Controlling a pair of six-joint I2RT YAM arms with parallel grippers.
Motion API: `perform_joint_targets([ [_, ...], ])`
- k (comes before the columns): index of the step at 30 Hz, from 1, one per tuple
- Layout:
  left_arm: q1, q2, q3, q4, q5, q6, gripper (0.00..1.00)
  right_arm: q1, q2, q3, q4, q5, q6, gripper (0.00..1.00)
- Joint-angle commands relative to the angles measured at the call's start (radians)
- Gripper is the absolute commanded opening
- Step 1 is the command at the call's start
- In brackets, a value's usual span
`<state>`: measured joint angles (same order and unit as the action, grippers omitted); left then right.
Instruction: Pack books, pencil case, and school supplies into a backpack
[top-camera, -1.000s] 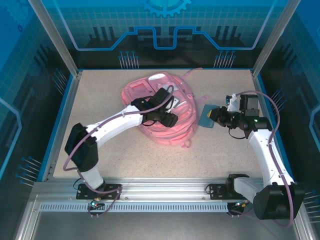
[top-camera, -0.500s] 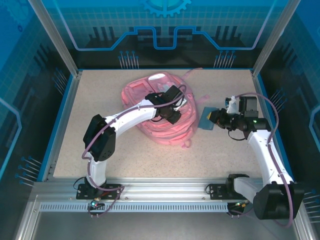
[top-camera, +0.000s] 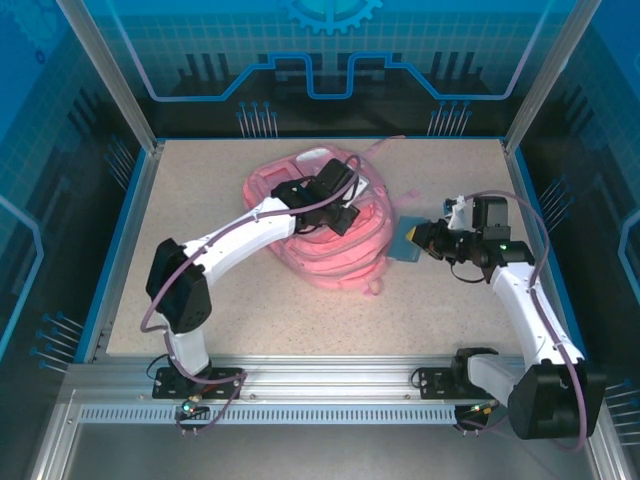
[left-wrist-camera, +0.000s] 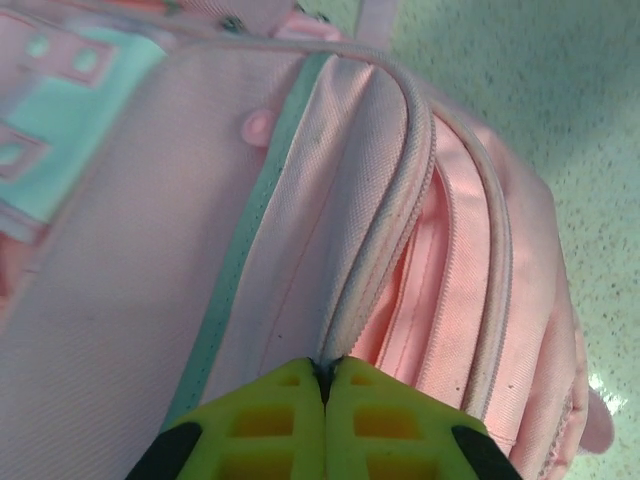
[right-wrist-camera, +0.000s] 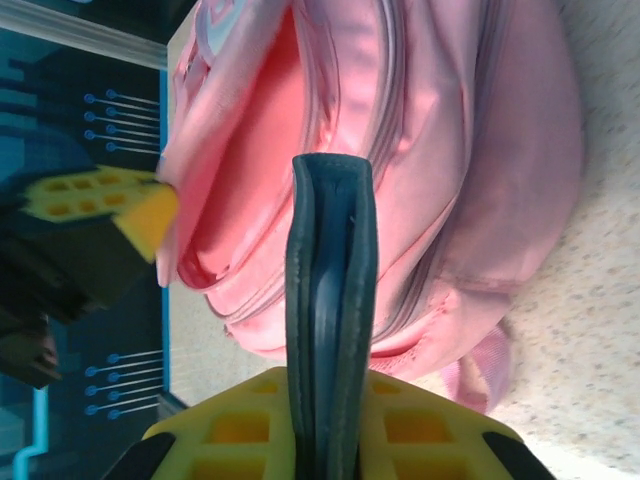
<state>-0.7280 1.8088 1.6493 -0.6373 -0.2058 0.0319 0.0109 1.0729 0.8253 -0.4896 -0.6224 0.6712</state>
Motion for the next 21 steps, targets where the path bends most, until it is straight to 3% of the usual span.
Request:
perform_joint_targets([
  [1,0.009,-0.091,-0.033,0.104,-0.029,-0.028,0.0,0.084,0.024,-0.034,0.166,-0.082,0.118,0.08],
  [6,0.01,-0.134,-0.059,0.168,-0.015,-0.039,0.0,0.203,0.124,-0.011,0.346,-0.057,0.244,0.09],
  [15,0.022,-0.132,-0.049,0.2,0.015,-0.084,0.0,0.29,0.368,0.141,0.538,0.109,0.465,0.09],
  [21,0.05,-0.13,-0.035,0.192,0.038,-0.15,0.0,0.358,0.574,0.294,0.541,0.261,0.582,0.1],
])
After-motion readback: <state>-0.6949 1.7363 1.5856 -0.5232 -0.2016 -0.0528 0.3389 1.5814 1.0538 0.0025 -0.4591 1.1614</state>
